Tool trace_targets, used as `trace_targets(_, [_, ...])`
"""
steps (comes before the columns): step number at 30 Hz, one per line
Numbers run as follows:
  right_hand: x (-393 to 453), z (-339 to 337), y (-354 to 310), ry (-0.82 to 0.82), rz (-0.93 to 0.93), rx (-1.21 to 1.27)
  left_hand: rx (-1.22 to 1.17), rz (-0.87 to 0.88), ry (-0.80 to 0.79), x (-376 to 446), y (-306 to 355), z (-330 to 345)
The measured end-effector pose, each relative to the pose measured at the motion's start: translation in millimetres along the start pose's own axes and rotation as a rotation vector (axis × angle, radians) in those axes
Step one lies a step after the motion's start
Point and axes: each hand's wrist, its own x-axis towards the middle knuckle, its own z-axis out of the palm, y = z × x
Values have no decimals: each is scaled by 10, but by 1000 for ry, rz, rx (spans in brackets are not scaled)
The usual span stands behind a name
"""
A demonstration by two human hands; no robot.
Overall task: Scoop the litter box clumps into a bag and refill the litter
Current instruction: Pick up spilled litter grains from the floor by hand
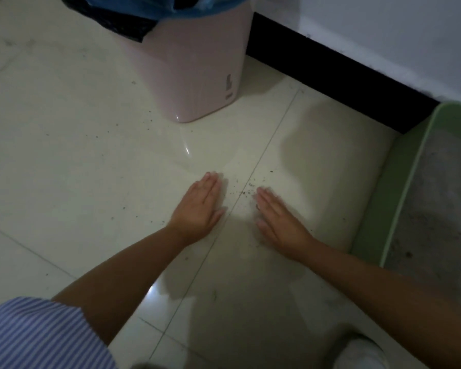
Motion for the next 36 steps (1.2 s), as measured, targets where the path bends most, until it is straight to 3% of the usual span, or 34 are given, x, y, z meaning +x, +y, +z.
trace_targets(3, [-22, -212, 57, 1, 104, -17, 9, -90, -37, -196, -88, -70])
trace_targets(7, [98, -356, 236, -2, 236, -61, -54, -400, -73, -426, -22, -48])
trace_targets(10, [292, -368, 259, 71, 251, -23, -96, -558, -35, -530, 123, 55])
trace_targets(14, [369, -247, 163, -19, 190, -59, -273, -673, 18, -635, 288, 221])
trace_targets(21, [-62, -42, 122, -270, -106, -130, -327, -577, 81, -453, 408, 237])
trace_targets(23, [-211, -53, 151, -175, -58, -84, -322, -498, 149, -321, 479, 260])
trace_targets(27, [-231, -55, 193, 178, 256, 84, -334, -329, 159, -90, 693, 285])
trace_targets(30, [-280, 81, 229, 208, 419, 38, -347, -181, 208, -18, 838, 314])
trace_targets(33, [-280, 171, 154, 293, 238, -60, -352, -106, 256, -39, 804, 284])
trace_targets(36, [-126, 180, 88, 362, 90, -139, -305, -150, 250, -85, 587, 246])
